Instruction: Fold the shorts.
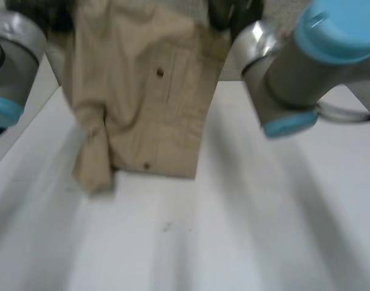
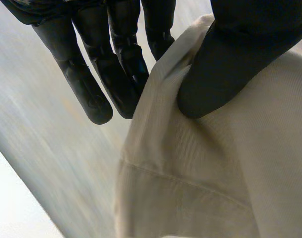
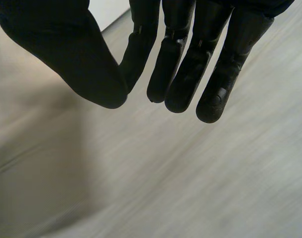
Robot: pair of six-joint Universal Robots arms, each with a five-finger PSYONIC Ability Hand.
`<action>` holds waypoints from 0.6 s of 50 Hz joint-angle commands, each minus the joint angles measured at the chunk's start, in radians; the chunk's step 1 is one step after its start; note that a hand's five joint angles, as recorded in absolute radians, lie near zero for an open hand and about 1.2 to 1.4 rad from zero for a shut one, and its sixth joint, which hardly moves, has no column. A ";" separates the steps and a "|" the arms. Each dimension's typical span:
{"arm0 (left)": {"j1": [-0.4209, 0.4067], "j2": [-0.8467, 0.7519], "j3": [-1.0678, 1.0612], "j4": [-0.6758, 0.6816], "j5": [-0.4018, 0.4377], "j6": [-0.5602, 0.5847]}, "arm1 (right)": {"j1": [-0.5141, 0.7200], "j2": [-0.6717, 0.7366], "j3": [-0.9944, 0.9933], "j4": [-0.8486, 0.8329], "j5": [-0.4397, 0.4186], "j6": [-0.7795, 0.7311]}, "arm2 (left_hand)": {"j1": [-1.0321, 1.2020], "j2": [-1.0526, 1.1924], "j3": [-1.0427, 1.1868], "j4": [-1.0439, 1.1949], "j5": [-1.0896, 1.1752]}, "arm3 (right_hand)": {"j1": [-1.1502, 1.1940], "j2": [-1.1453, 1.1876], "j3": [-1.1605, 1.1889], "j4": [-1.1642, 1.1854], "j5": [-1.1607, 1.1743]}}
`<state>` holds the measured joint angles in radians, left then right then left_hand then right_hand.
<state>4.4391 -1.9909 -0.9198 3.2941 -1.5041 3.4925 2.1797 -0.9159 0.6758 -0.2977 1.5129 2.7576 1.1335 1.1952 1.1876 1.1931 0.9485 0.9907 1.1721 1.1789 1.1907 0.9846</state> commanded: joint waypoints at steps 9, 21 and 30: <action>-0.125 0.127 -0.277 0.354 -0.076 0.005 | -0.041 -0.199 0.195 -0.057 -0.014 -0.009 | 0.263 0.201 0.209 0.203 0.273 | 0.406 0.224 0.217 0.206 0.237; -0.198 0.168 -0.556 0.332 -0.070 0.051 | -0.057 -0.098 0.386 0.219 -0.028 0.178 | 0.263 0.201 0.209 0.203 0.273 | -0.816 -0.998 -1.004 -1.016 -0.985; -0.237 0.181 -0.587 0.332 -0.070 0.171 | -0.047 0.046 0.392 0.387 -0.203 0.595 | 0.263 0.201 0.209 0.203 0.273 | -0.816 -0.998 -1.004 -1.016 -0.985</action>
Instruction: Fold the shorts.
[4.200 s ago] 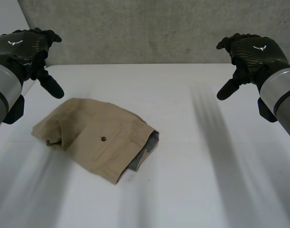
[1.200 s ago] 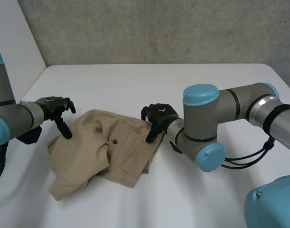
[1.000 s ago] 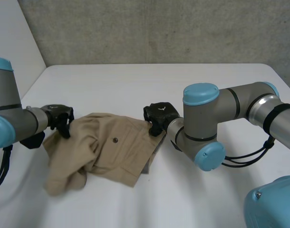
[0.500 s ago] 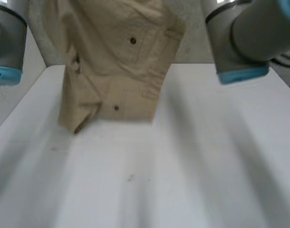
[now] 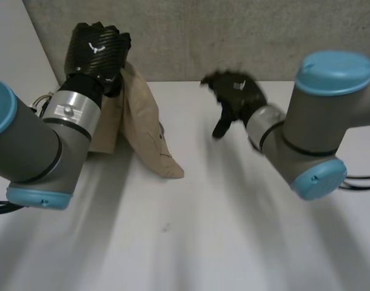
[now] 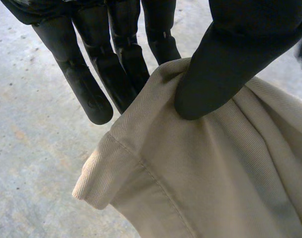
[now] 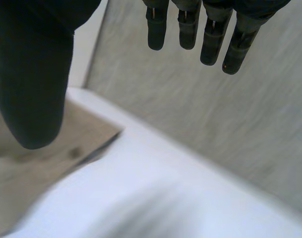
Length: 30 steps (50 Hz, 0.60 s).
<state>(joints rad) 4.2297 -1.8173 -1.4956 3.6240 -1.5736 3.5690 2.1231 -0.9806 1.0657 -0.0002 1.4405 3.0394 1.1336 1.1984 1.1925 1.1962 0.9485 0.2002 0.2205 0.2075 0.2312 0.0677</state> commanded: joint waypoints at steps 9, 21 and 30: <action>-0.034 0.010 0.018 -0.010 -0.006 0.137 | 0.012 0.163 0.034 0.085 -0.150 0.582 | 0.263 0.198 0.204 0.200 0.273 | -0.026 -0.046 -0.033 -0.057 -0.068; -0.080 0.050 0.072 -0.087 -0.011 0.134 | 0.066 0.301 -0.070 -0.049 -0.037 0.639 | 0.263 0.198 0.204 0.200 0.273 | -0.021 -0.042 -0.029 -0.052 -0.063; -0.080 0.049 0.072 -0.088 -0.013 0.131 | 0.140 0.332 -0.112 -0.061 -0.029 0.658 | 0.263 0.198 0.204 0.200 0.273 | 0.586 0.566 0.579 0.555 0.544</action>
<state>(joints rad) 4.1477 -1.7657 -1.4224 3.5344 -1.5847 3.7015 2.2329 -0.6549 0.9673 -0.0554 1.4062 3.6985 1.1337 1.1986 1.1925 1.1973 0.9485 0.2363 0.2705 0.2646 0.2679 0.1043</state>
